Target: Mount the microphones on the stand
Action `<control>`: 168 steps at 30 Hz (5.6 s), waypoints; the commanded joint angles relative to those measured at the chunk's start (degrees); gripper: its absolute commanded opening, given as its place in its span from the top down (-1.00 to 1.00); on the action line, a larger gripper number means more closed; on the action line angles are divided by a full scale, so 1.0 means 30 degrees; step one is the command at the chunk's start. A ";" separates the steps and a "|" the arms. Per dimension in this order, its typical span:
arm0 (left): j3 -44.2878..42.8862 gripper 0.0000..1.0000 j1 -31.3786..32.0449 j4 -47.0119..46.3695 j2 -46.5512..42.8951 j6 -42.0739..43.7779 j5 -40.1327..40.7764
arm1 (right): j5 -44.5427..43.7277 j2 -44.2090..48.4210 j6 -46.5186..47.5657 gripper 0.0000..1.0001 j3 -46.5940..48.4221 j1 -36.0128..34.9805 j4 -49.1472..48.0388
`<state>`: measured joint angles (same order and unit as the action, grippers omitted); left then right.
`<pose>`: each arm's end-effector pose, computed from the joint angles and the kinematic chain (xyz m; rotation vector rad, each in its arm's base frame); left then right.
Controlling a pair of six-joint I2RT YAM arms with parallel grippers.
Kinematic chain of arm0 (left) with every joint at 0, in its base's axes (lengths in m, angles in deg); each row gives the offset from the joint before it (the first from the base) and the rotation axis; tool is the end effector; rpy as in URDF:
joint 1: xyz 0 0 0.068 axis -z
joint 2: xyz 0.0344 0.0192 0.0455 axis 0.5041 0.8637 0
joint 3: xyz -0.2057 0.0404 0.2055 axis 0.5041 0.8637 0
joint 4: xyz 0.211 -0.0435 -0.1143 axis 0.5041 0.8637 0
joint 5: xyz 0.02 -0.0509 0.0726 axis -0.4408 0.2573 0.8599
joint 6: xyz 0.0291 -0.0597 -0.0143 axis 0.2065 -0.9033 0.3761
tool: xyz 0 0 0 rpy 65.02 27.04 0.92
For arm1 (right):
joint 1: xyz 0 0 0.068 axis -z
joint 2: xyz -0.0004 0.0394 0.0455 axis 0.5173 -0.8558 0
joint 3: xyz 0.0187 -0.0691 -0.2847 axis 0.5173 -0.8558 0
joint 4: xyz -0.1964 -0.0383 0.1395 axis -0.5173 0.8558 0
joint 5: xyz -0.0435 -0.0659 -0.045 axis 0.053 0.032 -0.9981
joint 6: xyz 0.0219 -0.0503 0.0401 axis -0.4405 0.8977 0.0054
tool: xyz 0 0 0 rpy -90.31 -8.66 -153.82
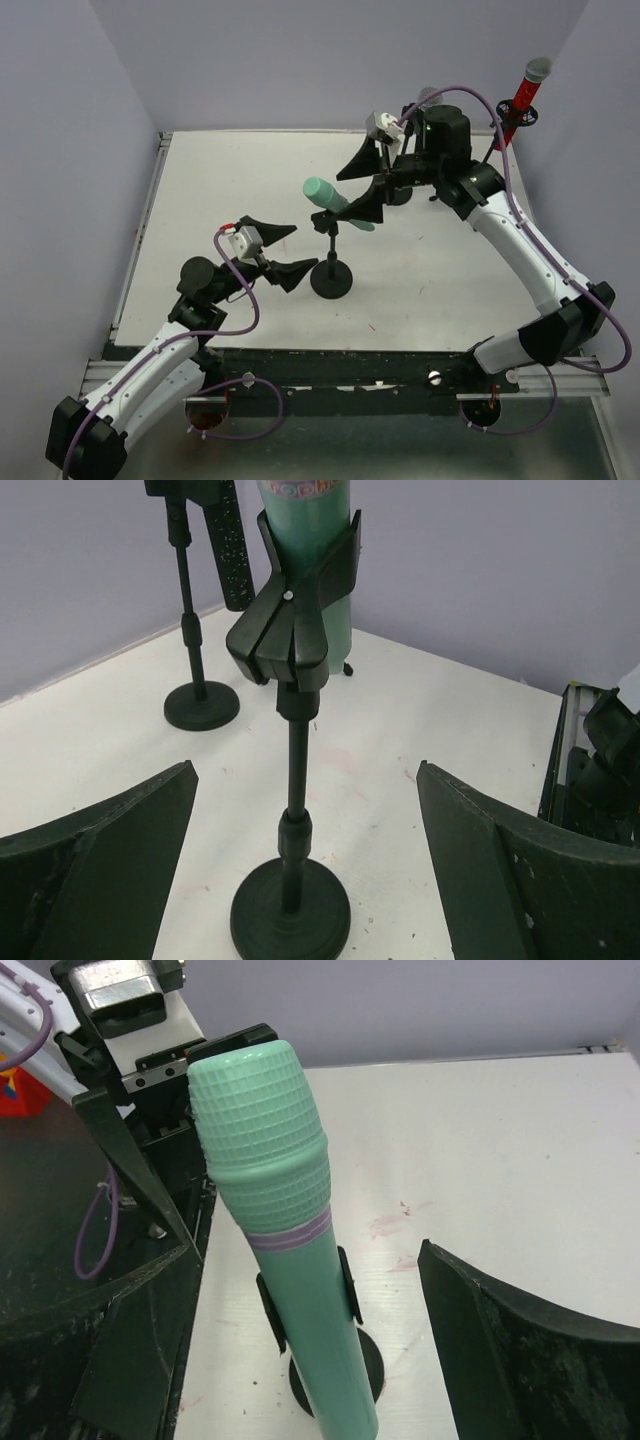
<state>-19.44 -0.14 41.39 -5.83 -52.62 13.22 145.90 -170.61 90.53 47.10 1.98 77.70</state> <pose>0.1191 -0.1000 0.3122 0.6399 1.2659 -0.9766 0.2464 0.1922 0.4468 -1.3090 1.3454 1.1841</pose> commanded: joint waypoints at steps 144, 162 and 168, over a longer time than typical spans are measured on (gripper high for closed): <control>-0.2891 -0.97 -0.5737 1.7259 -0.8605 0.1136 0.5526 | -1.8645 1.3720 -0.5886 -1.00 -1.7040 1.1041 -0.3434; -0.2745 -0.97 -0.5737 1.6995 -0.8575 0.1049 0.5145 | -1.9546 1.4071 -0.5298 -1.00 -1.6926 1.1070 -0.3348; -0.2773 -0.97 -0.5737 1.6879 -0.8517 0.1049 0.5028 | -1.9986 1.4246 -0.5269 -1.00 -1.6867 1.1070 -0.3318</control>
<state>-27.55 -17.43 92.69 -31.73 -49.43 28.58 86.14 -128.79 73.79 -3.21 35.01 68.36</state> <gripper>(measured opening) 0.985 0.998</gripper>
